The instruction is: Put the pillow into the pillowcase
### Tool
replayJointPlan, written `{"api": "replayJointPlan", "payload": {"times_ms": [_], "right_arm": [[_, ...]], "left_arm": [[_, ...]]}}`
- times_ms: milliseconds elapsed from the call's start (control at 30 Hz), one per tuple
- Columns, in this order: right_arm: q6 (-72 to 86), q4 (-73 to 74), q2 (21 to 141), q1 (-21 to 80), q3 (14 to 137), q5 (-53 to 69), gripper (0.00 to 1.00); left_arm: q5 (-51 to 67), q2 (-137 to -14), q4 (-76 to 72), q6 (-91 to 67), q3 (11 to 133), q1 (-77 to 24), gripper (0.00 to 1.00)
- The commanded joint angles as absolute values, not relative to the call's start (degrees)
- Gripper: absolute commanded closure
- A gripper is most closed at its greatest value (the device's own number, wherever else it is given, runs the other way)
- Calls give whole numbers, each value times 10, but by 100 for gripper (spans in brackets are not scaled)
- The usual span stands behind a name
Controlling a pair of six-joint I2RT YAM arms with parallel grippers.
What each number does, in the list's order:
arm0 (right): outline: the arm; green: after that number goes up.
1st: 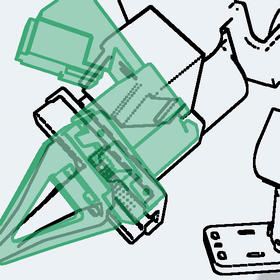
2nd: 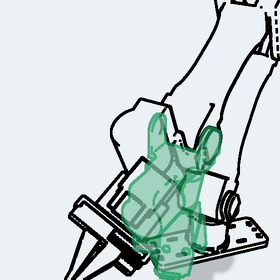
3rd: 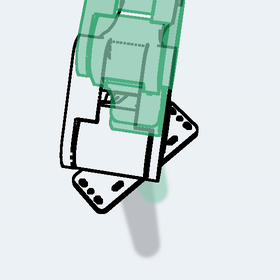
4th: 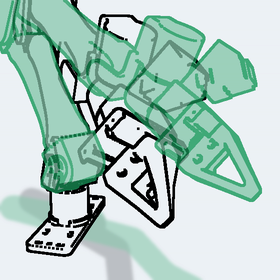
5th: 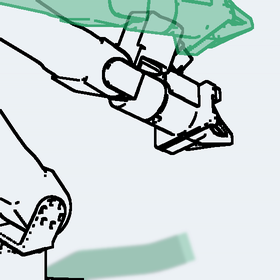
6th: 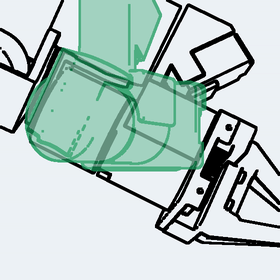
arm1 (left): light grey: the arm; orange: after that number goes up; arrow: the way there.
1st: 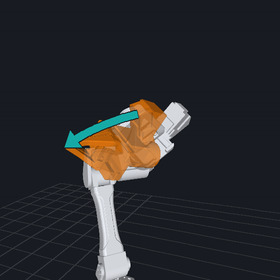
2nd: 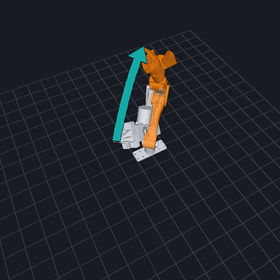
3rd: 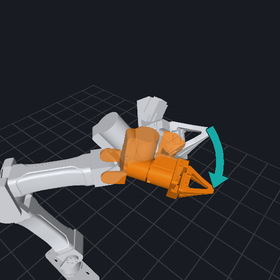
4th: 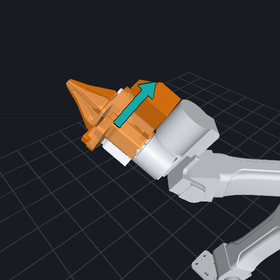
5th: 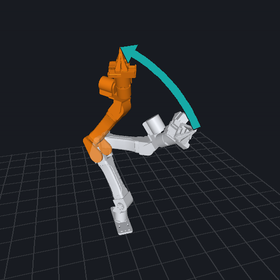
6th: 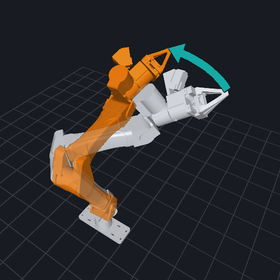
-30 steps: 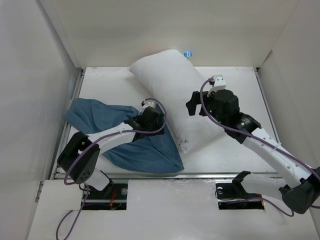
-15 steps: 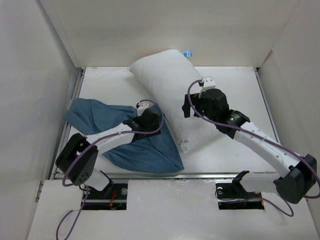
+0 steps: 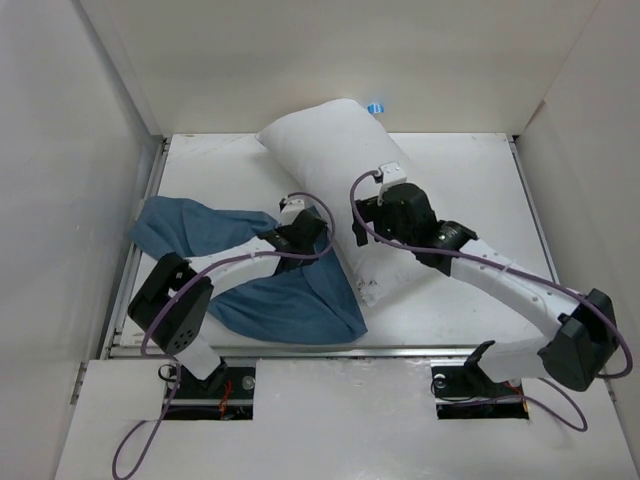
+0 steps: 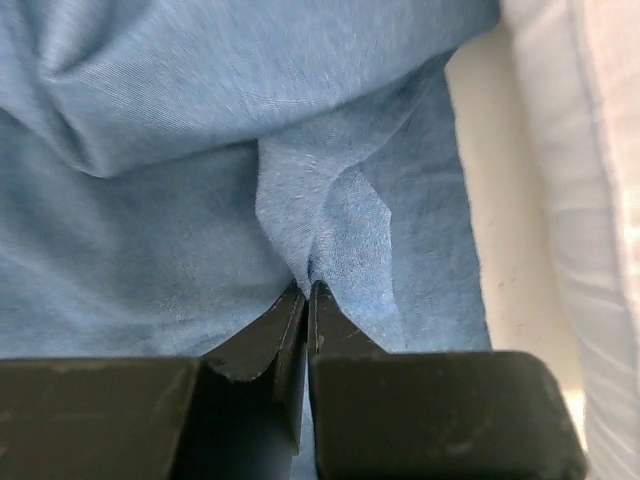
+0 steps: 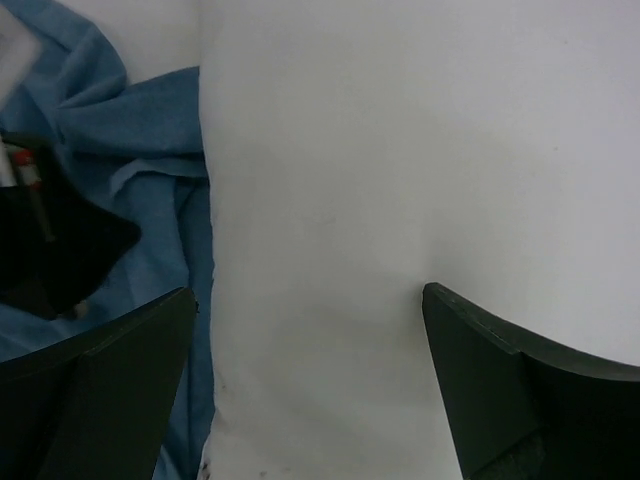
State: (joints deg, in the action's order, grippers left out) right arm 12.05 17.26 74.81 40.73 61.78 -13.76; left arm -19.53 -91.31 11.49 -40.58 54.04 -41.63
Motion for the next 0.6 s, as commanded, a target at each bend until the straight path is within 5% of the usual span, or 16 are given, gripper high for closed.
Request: {"api": "replayJointPlan", "payload": {"times_ms": [0, 100, 167, 200, 333, 567], "right_arm": [[102, 144, 798, 414, 635, -170, 0], [114, 163, 866, 414, 663, -217, 35], [152, 236, 915, 414, 706, -329, 89], [186, 263, 926, 414, 717, -368, 99], [287, 407, 927, 414, 734, -506, 100], [472, 576, 823, 328, 664, -405, 100]], "left_arm": [[-239, -856, 119, -390, 565, -403, 100], [-239, -831, 125, -380, 565, -387, 100], [-239, -823, 125, -380, 570, -381, 100], [-245, -816, 125, -373, 570, -374, 100], [-245, -816, 125, -358, 577, -363, 100], [-200, -860, 68, -320, 577, -318, 100]]}}
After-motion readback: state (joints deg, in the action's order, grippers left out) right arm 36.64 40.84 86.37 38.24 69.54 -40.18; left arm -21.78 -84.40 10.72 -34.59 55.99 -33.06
